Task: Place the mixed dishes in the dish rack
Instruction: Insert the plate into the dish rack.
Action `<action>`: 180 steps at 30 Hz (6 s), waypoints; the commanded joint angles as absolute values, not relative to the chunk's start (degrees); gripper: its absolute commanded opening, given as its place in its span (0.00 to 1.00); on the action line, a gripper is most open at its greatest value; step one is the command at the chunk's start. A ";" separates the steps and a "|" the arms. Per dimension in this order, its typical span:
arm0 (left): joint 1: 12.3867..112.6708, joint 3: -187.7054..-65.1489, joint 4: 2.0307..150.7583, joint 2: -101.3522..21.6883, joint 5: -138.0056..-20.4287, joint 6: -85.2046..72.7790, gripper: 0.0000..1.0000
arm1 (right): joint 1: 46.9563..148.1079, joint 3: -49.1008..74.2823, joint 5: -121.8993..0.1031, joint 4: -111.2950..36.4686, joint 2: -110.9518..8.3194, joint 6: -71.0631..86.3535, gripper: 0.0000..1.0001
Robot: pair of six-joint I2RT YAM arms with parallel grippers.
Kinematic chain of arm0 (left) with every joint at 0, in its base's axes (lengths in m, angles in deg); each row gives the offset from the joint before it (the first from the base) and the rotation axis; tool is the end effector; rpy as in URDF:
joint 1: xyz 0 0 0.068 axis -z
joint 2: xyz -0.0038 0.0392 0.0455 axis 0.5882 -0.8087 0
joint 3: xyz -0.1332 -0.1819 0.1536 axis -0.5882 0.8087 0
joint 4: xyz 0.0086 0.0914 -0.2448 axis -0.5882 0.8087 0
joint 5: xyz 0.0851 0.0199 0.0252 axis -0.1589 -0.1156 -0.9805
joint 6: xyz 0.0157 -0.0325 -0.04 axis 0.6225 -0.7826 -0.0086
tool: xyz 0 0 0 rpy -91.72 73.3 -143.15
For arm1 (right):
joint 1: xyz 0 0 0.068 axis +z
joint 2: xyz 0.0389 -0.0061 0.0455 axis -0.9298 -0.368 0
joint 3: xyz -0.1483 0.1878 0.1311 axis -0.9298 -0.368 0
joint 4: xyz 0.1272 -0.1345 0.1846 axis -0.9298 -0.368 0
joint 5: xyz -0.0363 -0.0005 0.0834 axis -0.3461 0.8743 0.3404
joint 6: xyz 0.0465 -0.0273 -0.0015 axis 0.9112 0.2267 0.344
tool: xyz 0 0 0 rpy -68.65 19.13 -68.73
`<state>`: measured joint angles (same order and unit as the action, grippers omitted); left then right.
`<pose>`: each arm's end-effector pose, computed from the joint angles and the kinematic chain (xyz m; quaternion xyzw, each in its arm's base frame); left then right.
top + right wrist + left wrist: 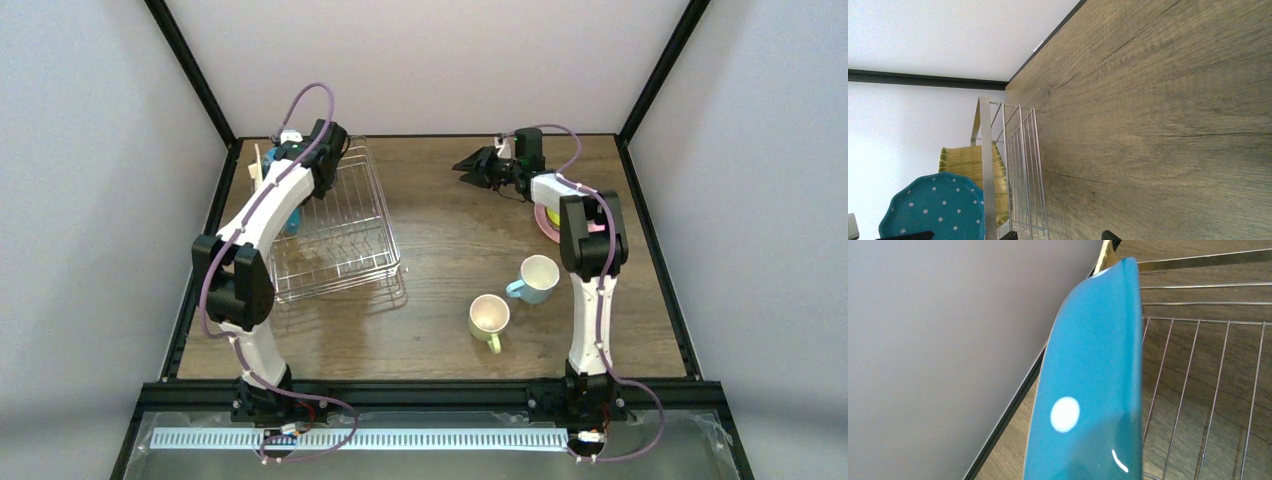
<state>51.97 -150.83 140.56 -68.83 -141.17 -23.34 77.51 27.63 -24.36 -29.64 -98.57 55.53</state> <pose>0.3630 -0.0738 0.3060 -0.1761 0.8643 0.3521 0.3130 0.4900 0.1037 0.1679 0.1396 0.8139 0.5202 0.2179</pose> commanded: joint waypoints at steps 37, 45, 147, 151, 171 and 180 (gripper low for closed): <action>52.82 -153.05 133.33 -70.51 -140.89 -20.67 0.03 | 77.62 25.11 -22.84 -25.79 -98.02 55.49 0.95; 52.76 -153.29 131.03 -70.99 -138.29 -18.96 0.03 | 77.20 25.30 -22.92 -25.51 -98.44 55.63 0.95; 50.66 -155.65 129.39 -80.22 -130.02 -29.36 0.69 | 75.62 27.14 -21.35 -24.35 -102.18 55.48 0.95; 50.66 -157.95 130.63 -80.24 -130.22 -30.66 0.72 | 75.44 27.31 -21.17 -24.50 -101.94 55.44 0.95; 50.75 -154.78 132.52 -76.91 -128.27 -36.55 0.60 | 75.37 25.70 -20.87 -23.73 -101.06 55.67 0.96; 50.75 -152.26 132.52 -75.17 -129.22 -40.16 0.54 | 75.35 24.33 -21.01 -22.89 -100.32 55.95 0.95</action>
